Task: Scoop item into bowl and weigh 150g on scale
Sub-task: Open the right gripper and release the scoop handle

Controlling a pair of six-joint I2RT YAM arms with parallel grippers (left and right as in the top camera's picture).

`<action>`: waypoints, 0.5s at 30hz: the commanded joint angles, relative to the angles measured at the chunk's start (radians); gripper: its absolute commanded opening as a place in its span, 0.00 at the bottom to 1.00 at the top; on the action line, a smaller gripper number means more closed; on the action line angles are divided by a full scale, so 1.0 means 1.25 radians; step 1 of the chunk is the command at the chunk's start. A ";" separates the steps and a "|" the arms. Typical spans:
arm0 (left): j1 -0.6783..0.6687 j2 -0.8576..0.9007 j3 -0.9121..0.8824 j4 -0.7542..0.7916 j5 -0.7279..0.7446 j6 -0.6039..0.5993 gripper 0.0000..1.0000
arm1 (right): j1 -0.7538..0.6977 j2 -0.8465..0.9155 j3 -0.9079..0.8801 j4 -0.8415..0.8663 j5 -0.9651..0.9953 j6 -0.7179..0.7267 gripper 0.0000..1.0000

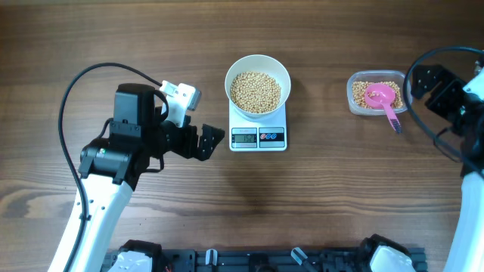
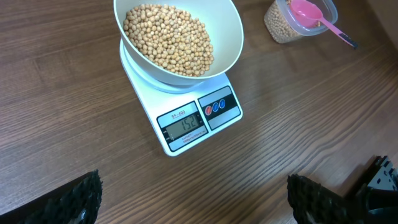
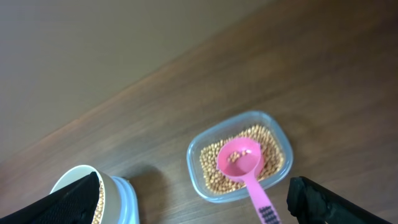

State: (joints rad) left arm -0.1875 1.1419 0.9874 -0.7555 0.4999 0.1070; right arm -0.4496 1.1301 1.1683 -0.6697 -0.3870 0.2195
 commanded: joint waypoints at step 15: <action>0.005 0.004 0.000 0.002 0.012 -0.005 1.00 | -0.002 -0.107 -0.002 -0.001 -0.158 0.138 1.00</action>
State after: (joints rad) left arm -0.1875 1.1419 0.9874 -0.7555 0.4999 0.1070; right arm -0.4496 0.9993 1.1683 -0.6727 -0.5468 0.2241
